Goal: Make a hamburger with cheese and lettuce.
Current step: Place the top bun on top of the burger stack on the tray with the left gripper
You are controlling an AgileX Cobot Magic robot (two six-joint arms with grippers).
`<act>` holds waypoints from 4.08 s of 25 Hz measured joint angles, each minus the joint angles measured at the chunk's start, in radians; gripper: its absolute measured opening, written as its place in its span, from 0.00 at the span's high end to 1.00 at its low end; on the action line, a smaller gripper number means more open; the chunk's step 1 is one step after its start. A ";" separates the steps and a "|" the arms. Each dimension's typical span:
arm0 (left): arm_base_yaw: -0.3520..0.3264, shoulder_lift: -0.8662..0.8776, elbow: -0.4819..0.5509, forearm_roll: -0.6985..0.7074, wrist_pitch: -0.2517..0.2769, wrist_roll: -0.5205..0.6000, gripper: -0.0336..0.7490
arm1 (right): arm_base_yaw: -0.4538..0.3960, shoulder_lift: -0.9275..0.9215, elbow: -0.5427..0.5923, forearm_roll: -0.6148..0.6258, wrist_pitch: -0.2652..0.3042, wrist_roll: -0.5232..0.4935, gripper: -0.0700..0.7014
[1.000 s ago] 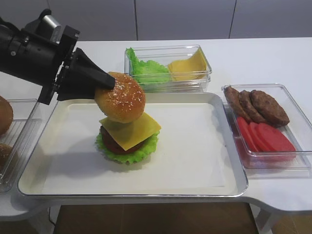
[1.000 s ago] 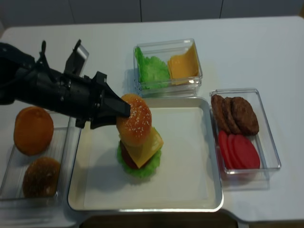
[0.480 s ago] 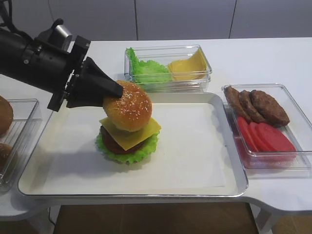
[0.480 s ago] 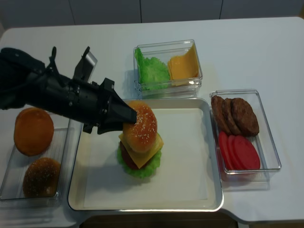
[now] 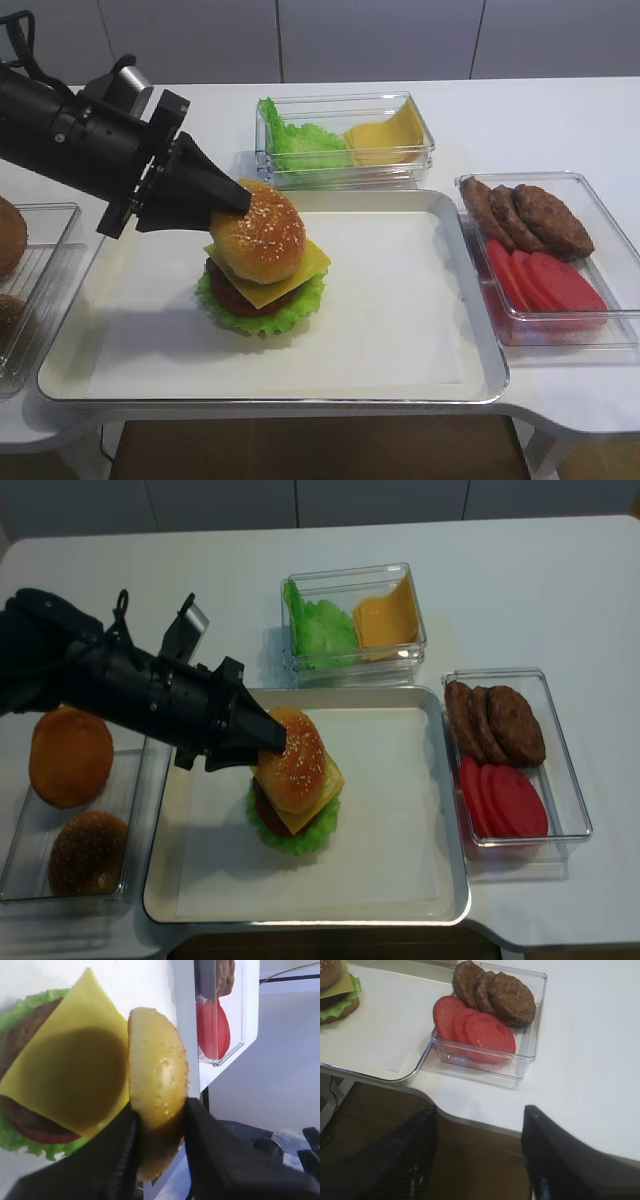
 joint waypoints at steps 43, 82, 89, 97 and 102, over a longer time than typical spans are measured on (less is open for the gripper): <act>-0.023 0.000 0.000 0.000 0.000 -0.006 0.71 | 0.000 0.000 0.000 0.000 0.000 0.000 0.36; -0.023 0.000 0.000 0.019 0.000 -0.018 0.66 | 0.000 0.000 0.000 0.000 0.000 0.000 0.36; -0.007 0.000 0.000 0.024 0.000 -0.024 0.66 | 0.000 0.000 0.000 0.000 0.000 0.000 0.36; -0.007 0.000 0.000 0.026 0.000 -0.024 0.66 | 0.000 0.000 0.000 0.000 0.000 0.000 0.36; -0.007 0.000 0.000 0.026 0.000 -0.024 0.66 | 0.000 0.000 0.000 0.000 0.000 0.000 0.36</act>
